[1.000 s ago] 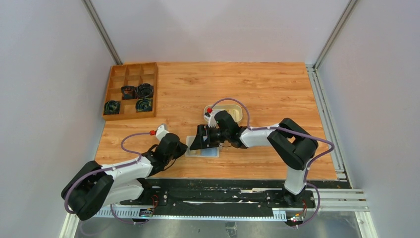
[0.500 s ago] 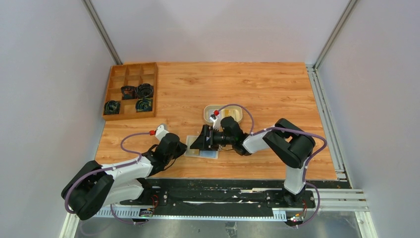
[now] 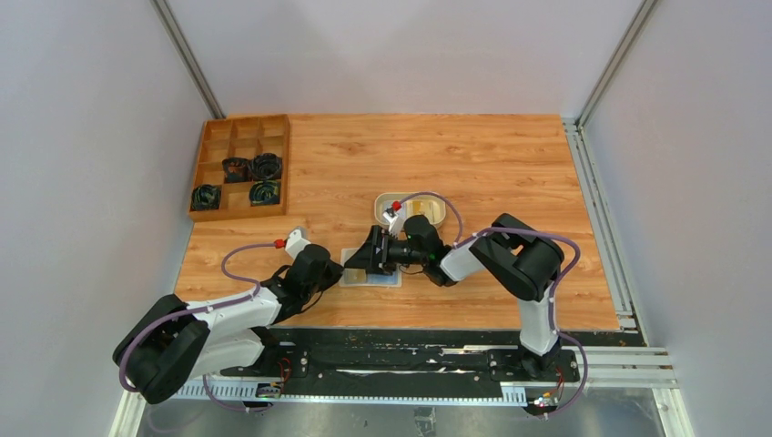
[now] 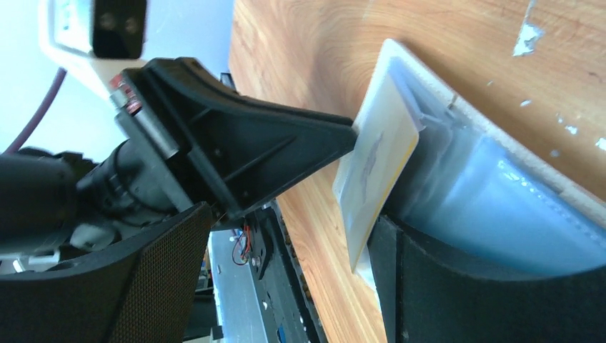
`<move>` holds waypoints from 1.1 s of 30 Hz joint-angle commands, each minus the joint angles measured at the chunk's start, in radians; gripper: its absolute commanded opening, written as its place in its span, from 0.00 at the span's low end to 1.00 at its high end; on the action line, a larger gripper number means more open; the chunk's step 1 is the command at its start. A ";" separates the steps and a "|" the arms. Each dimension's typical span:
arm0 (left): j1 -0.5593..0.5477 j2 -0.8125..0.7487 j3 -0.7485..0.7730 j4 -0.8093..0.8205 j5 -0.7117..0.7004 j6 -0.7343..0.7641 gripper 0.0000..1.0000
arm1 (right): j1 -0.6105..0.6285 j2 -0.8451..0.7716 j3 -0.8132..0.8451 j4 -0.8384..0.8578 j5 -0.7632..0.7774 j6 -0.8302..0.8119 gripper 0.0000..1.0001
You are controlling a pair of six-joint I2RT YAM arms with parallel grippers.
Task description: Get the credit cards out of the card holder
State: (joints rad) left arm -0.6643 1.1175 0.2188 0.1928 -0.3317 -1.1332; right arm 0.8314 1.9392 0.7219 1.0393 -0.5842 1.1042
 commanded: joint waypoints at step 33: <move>-0.004 0.025 0.006 -0.080 -0.016 0.019 0.00 | -0.051 -0.083 0.111 -0.701 0.056 -0.301 0.79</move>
State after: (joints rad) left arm -0.6643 1.1233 0.2237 0.1917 -0.3340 -1.1332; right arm 0.8005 1.8507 0.8391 0.5182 -0.5835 0.8871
